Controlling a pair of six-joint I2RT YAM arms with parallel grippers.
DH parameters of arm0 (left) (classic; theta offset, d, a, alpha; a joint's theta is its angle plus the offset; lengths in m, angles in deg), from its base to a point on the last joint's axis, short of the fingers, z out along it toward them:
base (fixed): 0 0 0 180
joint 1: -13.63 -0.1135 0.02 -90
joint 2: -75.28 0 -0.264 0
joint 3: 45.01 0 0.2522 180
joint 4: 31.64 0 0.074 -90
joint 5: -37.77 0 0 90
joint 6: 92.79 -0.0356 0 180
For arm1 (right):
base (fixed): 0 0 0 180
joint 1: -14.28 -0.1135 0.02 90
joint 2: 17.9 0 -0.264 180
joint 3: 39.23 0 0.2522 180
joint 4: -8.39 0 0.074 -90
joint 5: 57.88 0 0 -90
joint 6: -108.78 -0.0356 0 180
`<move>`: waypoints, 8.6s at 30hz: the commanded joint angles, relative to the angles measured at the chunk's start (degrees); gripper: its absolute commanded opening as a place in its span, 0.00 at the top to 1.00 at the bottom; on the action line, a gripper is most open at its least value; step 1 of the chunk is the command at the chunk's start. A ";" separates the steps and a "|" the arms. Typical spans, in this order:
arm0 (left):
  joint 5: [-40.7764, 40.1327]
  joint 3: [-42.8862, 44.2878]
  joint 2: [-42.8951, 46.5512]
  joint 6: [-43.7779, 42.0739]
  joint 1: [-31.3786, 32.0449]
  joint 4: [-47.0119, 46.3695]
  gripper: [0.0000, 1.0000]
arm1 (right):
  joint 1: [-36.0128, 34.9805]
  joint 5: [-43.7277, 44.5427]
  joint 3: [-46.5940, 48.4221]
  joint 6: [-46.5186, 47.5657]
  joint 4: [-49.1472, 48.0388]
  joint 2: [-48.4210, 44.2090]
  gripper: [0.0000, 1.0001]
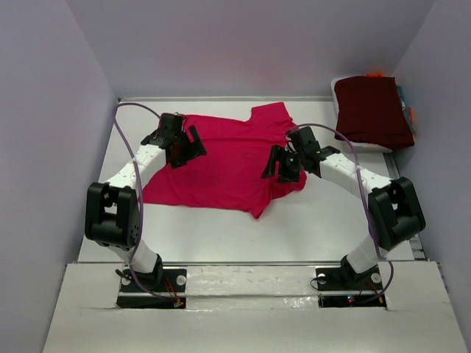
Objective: Fold and stack the t-shirts
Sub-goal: Flatten out the tshirt
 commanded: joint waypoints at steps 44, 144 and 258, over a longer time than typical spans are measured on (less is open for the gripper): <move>-0.05 -1.39 -1.00 -0.75 0.81 -1.14 0.10 | -0.36 -4.17 -10.35 -2.39 -2.06 -4.61 0.68; 2.59 -0.60 -2.76 -2.15 1.86 -0.52 0.10 | -6.78 -0.66 -12.20 -1.07 17.01 -12.70 0.44; 3.12 -1.92 -2.32 -2.94 1.86 -0.26 0.10 | -23.13 6.63 -3.93 -5.64 19.64 -1.89 0.93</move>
